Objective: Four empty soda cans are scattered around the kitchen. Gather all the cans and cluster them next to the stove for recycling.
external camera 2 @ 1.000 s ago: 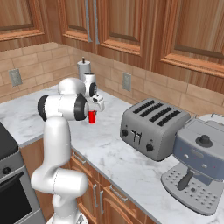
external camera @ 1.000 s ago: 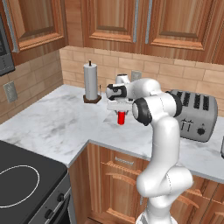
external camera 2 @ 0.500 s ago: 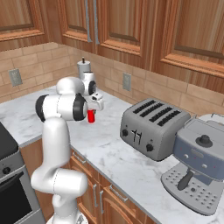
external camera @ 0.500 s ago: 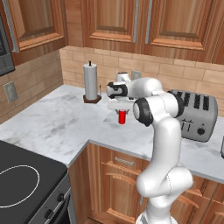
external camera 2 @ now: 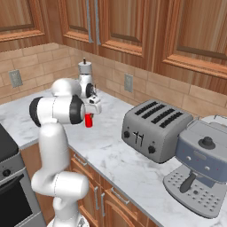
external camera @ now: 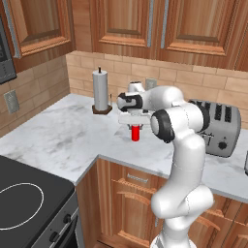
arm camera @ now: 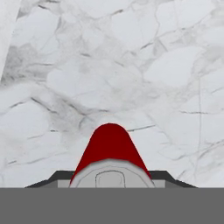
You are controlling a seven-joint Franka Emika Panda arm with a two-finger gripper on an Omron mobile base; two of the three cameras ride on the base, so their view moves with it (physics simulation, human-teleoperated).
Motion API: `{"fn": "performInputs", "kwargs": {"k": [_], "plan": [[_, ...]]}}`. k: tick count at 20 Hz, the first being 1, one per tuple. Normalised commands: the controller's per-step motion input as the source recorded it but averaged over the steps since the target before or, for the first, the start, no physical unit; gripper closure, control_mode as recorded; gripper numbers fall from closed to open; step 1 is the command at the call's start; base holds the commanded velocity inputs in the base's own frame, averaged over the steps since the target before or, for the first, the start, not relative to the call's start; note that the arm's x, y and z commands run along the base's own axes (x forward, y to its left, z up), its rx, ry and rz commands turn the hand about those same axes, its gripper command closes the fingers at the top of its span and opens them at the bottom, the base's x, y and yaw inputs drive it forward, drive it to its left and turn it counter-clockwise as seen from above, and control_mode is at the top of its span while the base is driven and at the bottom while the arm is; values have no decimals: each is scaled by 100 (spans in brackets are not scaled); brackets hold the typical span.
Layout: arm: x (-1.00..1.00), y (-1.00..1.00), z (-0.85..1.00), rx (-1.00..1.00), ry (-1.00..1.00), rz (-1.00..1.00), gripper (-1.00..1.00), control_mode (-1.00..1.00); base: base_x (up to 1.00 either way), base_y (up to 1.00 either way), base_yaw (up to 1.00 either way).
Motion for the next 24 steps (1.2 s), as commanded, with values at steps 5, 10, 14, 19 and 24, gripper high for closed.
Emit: {"fn": "performInputs", "kwargs": {"k": [5, 10, 14, 19, 24], "plan": [[-41, 0, 19, 1, -4, 0, 100, -100, 0, 0, 0], [-40, 0, 23, 1, -6, 0, 100, -100, 0, 0, 0], [-41, 3, 14, 1, -4, 0, 100, -100, 0, 0, 0], [-42, 2, 22, 1, -4, 0, 100, -100, 0, 0, 0], [-39, 0, 28, 1, -6, 0, 100, -100, 0, 0, 0]]}}
